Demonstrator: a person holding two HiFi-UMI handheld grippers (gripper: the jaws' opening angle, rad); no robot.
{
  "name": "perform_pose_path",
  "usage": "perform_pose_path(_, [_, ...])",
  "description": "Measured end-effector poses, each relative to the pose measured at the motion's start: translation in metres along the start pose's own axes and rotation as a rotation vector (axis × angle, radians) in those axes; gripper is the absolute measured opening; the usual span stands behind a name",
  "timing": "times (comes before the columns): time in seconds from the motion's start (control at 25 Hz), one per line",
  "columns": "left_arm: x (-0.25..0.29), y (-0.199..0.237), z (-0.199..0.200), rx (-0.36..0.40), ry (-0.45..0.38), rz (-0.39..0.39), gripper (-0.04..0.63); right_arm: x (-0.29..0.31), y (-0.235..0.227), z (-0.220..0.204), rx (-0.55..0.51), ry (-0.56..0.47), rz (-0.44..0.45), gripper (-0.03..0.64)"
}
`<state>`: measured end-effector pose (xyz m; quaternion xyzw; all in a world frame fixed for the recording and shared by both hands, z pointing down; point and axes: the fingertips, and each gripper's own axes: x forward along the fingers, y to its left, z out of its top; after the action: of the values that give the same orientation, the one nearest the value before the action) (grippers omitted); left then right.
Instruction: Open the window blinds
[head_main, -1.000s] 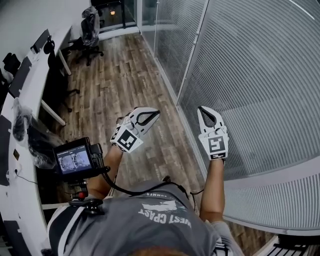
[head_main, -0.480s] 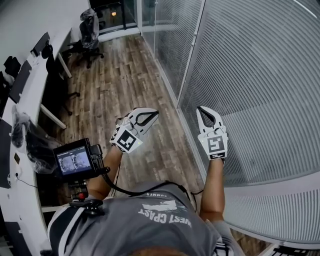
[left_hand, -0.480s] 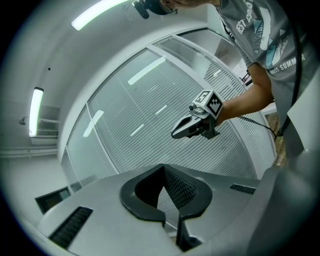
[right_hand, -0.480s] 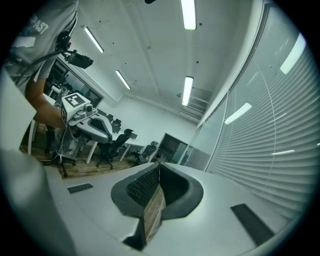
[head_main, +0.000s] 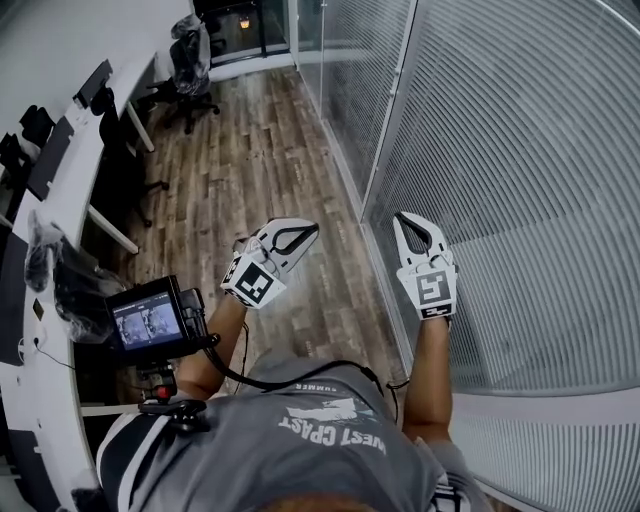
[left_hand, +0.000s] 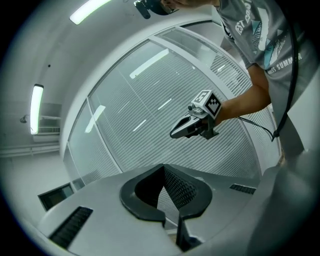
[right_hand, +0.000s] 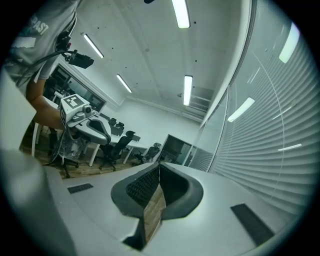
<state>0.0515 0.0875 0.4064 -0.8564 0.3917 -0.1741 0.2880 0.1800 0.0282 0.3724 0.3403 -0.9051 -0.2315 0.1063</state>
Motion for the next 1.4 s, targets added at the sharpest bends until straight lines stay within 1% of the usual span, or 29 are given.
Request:
perform_pose_path(0.16, [0.024, 0.028, -0.004, -0.02, -0.022, 0.002, 0.003, 0.022, -0.023, -0.008, 0.005, 0.028, -0.002, 0.004])
perform_pose_path(0.44, [0.035, 0.043, -0.016, -0.034, -0.043, -0.011, 0.003, 0.037, -0.031, -0.01, -0.001, 0.043, -0.016, 0.004])
perform_pose_path(0.56, [0.04, 0.056, -0.019, -0.035, -0.051, -0.014, 0.003, 0.048, -0.037, -0.007, -0.004, 0.05, -0.018, 0.003])
perform_pose_path(1.04, [0.036, 0.045, -0.044, -0.036, -0.065, -0.042, 0.003, 0.052, -0.017, -0.027, 0.007, 0.068, -0.046, 0.003])
perform_pose_path(1.28, [0.045, 0.065, -0.061, -0.043, -0.071, -0.047, 0.003, 0.078, -0.024, -0.031, 0.007, 0.079, -0.05, 0.004])
perform_pose_path(1.4, [0.043, 0.085, -0.07, -0.046, -0.073, -0.047, 0.003, 0.099, -0.026, -0.022, 0.004, 0.084, -0.048, 0.005])
